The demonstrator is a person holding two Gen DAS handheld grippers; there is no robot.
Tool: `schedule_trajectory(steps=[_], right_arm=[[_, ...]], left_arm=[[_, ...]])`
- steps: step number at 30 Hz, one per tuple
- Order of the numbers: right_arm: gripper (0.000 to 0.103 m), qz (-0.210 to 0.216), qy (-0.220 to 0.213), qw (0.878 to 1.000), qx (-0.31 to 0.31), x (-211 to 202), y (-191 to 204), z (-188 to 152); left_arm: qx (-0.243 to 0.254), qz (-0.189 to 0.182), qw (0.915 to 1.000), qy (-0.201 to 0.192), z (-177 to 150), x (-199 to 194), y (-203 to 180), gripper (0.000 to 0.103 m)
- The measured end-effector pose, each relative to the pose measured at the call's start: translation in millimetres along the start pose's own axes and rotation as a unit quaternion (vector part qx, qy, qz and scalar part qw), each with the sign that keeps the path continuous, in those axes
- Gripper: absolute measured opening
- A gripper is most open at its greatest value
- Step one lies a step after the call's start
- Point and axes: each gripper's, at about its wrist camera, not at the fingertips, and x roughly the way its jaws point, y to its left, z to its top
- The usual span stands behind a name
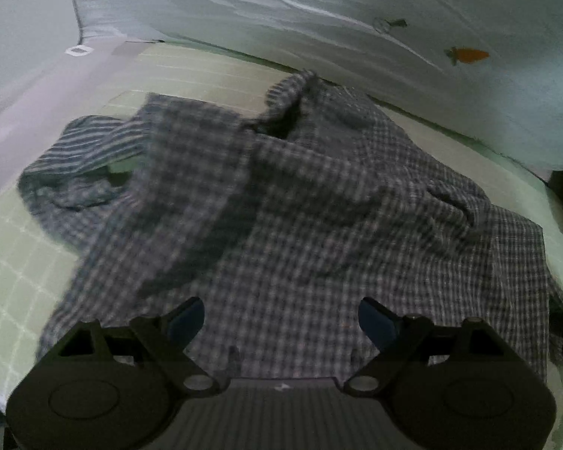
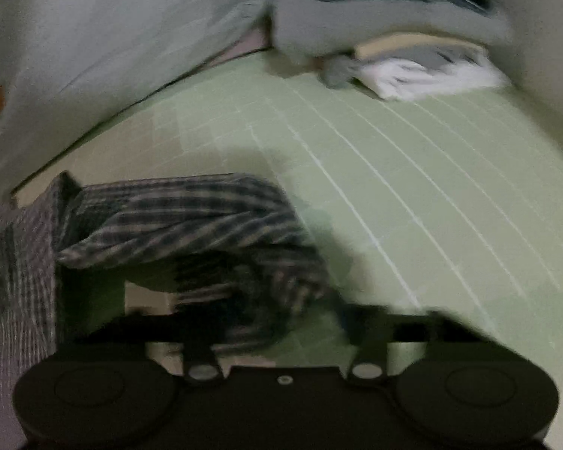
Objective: Fold clothes
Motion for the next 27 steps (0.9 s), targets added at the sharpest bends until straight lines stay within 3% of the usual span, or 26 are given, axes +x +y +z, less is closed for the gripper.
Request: schedule_trajectory(steps=[1,4,6,8,9,10,11,12,14,18,22,24,27], right_arm=[[0.003,0.006,-0.005,1.000,-0.019,0,-1,3],[0.003,-0.054,-0.070,0.993,-0.082,-15,-4,21],[0.003,-0.112,-0.124,0.977,-0.131,-27,-1,30],[0.003,-0.170,-0.178,0.952,-0.180,-39,3,39],[0.005,-0.186,-0.184,0.945,-0.194,-39,5,38],[0.008,-0.184,-0.163,0.947,-0.205,-32,4,35],[0.019,-0.181,-0.139,0.950,-0.214,-24,3,31],[0.029,-0.174,-0.113,0.957,-0.202,-17,0,25],[0.029,-0.160,-0.061,0.970,-0.174,-4,-7,14],[0.047,-0.127,-0.084,0.986,-0.065,-27,-18,19],[0.060,-0.105,-0.144,0.983,0.052,-48,-33,45],[0.084,-0.094,-0.161,0.978,0.095,-49,-38,60],[0.086,-0.080,-0.106,0.983,0.130,-18,-44,72]], left_arm=[[0.003,0.004,1.0000,0.002,2,5,-5,0.089],[0.007,0.014,0.9998,0.008,12,20,-16,0.089],[0.005,0.020,0.9997,0.014,19,29,-23,0.089],[0.003,0.027,0.9994,0.021,26,36,-31,0.089],[0.004,0.027,0.9994,0.023,29,39,-35,0.089],[0.005,0.024,0.9994,0.024,31,40,-38,0.089],[0.006,0.020,0.9994,0.026,33,42,-41,0.089],[0.008,0.017,0.9994,0.029,33,43,-45,0.089],[0.010,0.015,0.9992,0.035,34,46,-51,0.089],[0.011,0.002,0.9988,0.048,34,49,-60,0.089],[0.009,-0.005,0.9984,0.055,36,50,-66,0.089],[0.007,-0.008,0.9984,0.055,37,50,-68,0.089],[0.008,-0.014,0.9982,0.057,36,50,-69,0.089]])
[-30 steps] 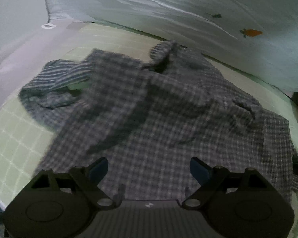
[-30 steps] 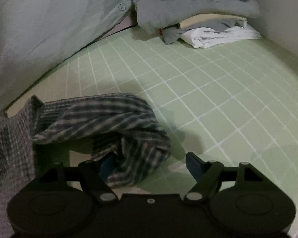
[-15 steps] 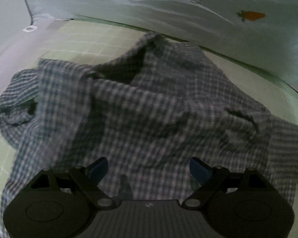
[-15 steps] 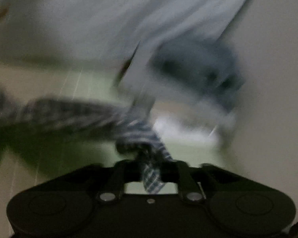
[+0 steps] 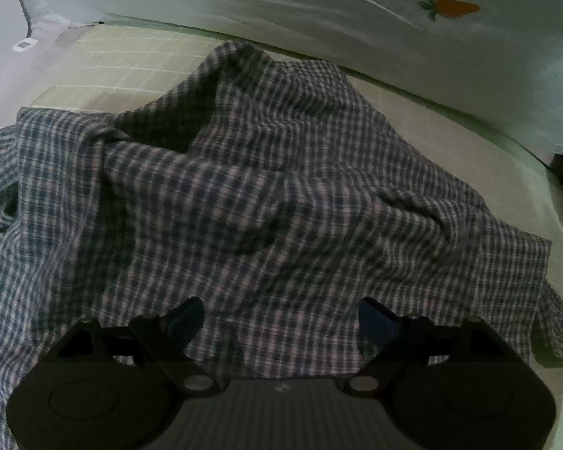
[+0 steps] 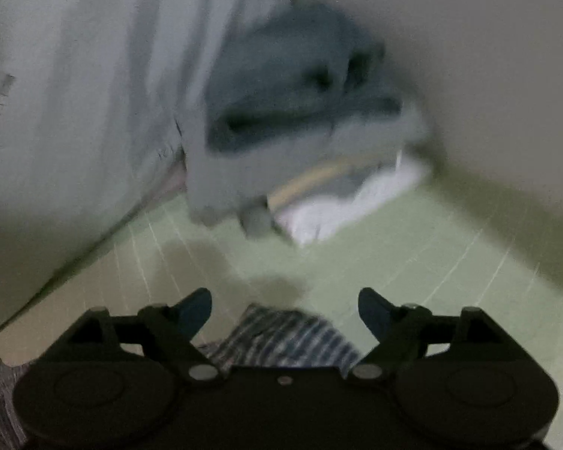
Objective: Fold clothes
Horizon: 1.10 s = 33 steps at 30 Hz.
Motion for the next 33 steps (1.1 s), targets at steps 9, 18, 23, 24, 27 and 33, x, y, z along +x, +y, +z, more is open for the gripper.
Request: schedule_trajectory(steps=[9,18,23,24,27,33], right_arm=[[0.014,0.002,0.093,0.995,0.018,45,-6,-1],[0.056,-0.035,-0.027,0.999,0.008,-21,-35,-33],[0.049,-0.059,0.032,0.995,0.075,-16,-67,-55],[0.051,-0.060,0.029,0.995,0.074,-15,-67,-52],[0.056,-0.060,0.021,0.996,0.066,-12,-65,-42],[0.008,-0.029,0.019,0.999,0.040,-4,-62,-21]], left_arm=[[-0.031,0.000,0.9995,0.005,-4,2,10,0.089],[-0.038,-0.003,0.9992,0.009,-3,4,14,0.089],[-0.021,-0.001,0.9997,0.012,-2,4,10,0.090],[-0.019,-0.001,0.9997,0.012,-2,4,11,0.090],[-0.018,0.000,0.9997,0.013,-2,5,8,0.090],[-0.026,-0.004,0.9996,0.013,-5,4,7,0.090]])
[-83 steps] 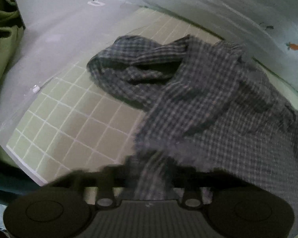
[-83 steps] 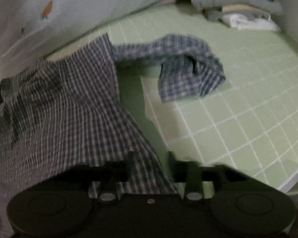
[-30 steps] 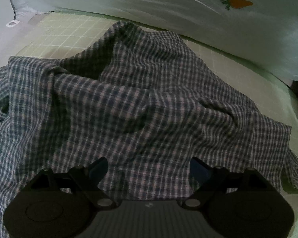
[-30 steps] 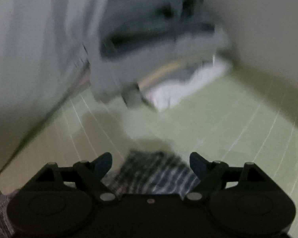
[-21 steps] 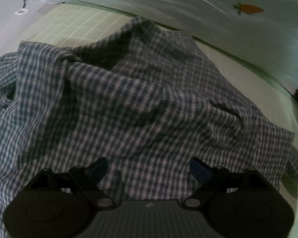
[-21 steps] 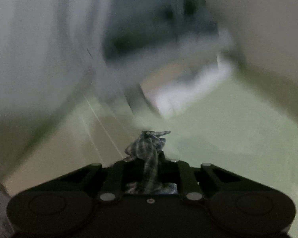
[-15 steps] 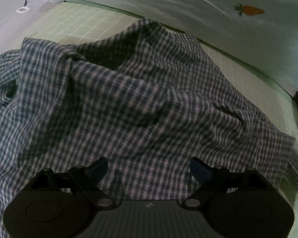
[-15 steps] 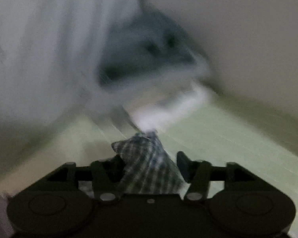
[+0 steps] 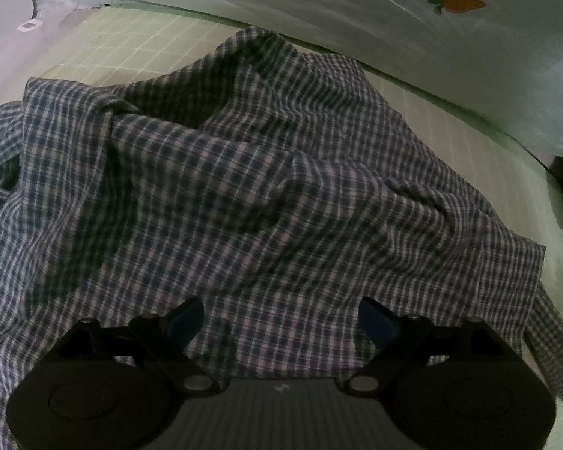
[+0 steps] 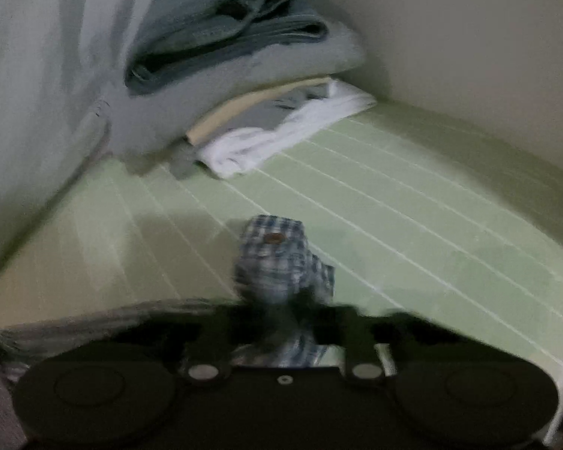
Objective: Fold clothes
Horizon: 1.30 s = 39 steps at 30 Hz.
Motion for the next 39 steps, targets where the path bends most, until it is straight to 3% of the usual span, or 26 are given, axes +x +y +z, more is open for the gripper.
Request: schedule_trajectory(steps=[5,6,7,8,9,11,12,16,18,22,25,30,32,35,39], right_arm=[[0.008,0.067,-0.122,0.989,0.047,-46,-18,18],[0.011,0.057,-0.138,0.987,0.055,-54,-22,16],[0.018,0.029,-0.128,0.990,0.061,-51,-27,9],[0.041,0.000,-0.115,0.991,0.065,-47,-32,2],[0.053,-0.028,-0.103,0.992,0.070,-44,-38,-5],[0.051,-0.066,-0.034,0.993,0.094,-29,-53,-23],[0.051,-0.071,-0.022,0.991,0.109,-28,-59,-30],[0.064,-0.074,-0.011,0.989,0.131,-30,-66,-40],[0.065,-0.080,-0.007,0.989,0.123,-27,-61,-37],[0.075,-0.116,-0.037,0.993,0.010,-31,-28,-38],[0.084,-0.122,-0.052,0.986,-0.097,-29,7,-47],[0.086,-0.100,0.035,0.983,-0.147,-2,28,-66],[0.086,-0.099,0.046,0.980,-0.168,-3,35,-64],[0.087,-0.085,0.032,0.978,-0.188,-9,50,-53],[0.099,-0.029,0.013,0.979,-0.200,-14,88,-40]], left_arm=[[-0.010,0.003,0.9999,-0.002,-2,-3,4,0.090],[-0.013,0.004,0.9999,-0.002,-2,-3,5,0.090],[-0.015,0.004,0.9999,-0.002,-1,-3,6,0.090],[-0.018,0.004,0.9998,-0.003,-1,-2,7,0.090],[-0.020,0.004,0.9998,-0.003,-1,-2,8,0.090],[-0.020,0.003,0.9998,-0.004,-1,-3,9,0.090],[-0.019,0.004,0.9998,-0.005,-2,-4,9,0.090],[-0.016,0.004,0.9999,-0.003,-2,-4,9,0.090],[-0.015,0.003,0.9999,-0.002,-2,-4,9,0.090],[-0.016,0.000,0.9998,-0.011,-5,-6,7,0.090],[-0.022,-0.001,0.9996,-0.016,-10,-10,10,0.090],[-0.031,0.010,0.9991,-0.027,-17,-23,26,0.090],[-0.029,0.020,0.9988,-0.036,-19,-32,35,0.090],[-0.021,0.038,0.9976,-0.054,-13,-46,51,0.090],[-0.009,0.059,0.9954,-0.074,5,-54,71,0.090]])
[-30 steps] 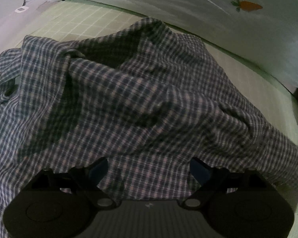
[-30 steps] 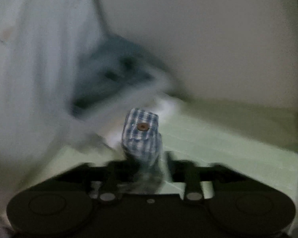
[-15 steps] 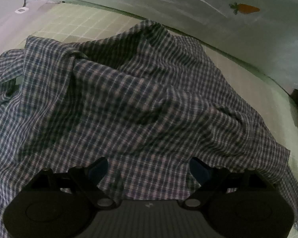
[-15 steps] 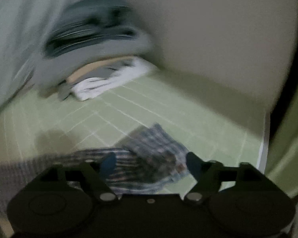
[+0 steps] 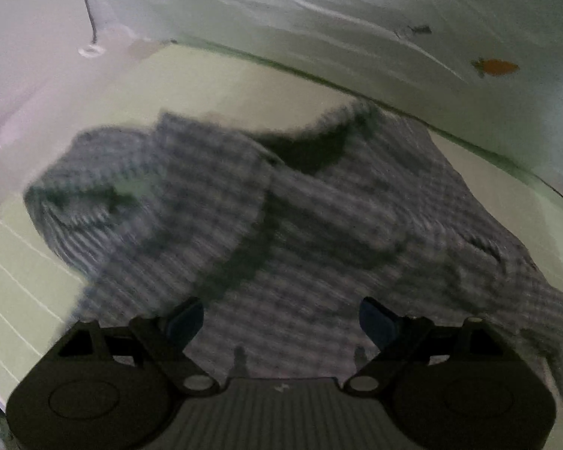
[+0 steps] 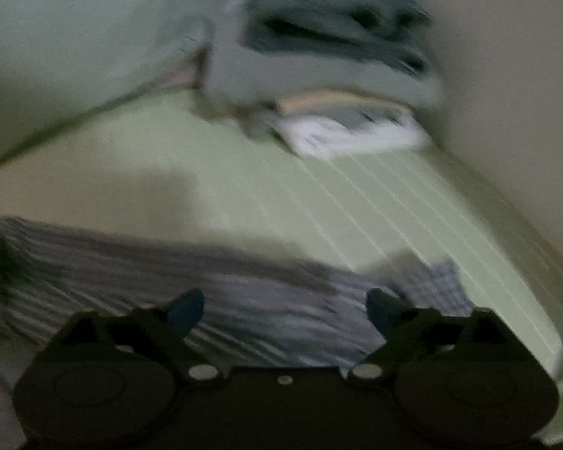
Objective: Fold clothes
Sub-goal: 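Lift the shirt with both grippers and flip it over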
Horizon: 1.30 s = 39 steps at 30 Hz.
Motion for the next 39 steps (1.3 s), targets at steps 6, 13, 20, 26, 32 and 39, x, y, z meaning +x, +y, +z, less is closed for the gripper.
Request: schedule_trajectory(steps=[6,13,20,26,32,39], right_arm=[[0.103,0.090,-0.019,0.995,-0.038,-2,87,33],[0.103,0.222,-0.004,0.974,-0.040,-3,213,65],[0.087,0.310,0.056,0.937,-0.151,32,349,60],[0.044,0.282,0.058,0.931,-0.224,47,398,50],[0.005,0.273,-0.019,0.930,-0.246,58,422,95],[0.028,0.227,-0.061,0.945,-0.229,75,453,152]], left_arm=[[0.037,-0.011,0.9990,-0.023,47,8,9,0.090],[0.079,-0.068,0.9941,-0.031,112,54,0,0.093],[0.124,-0.130,0.9830,0.039,157,140,-39,0.092],[0.130,-0.169,0.9739,0.077,167,192,-62,0.026],[0.186,-0.157,0.9696,-0.023,223,205,-106,0.008],[0.177,-0.104,0.9777,-0.041,271,220,-140,0.032]])
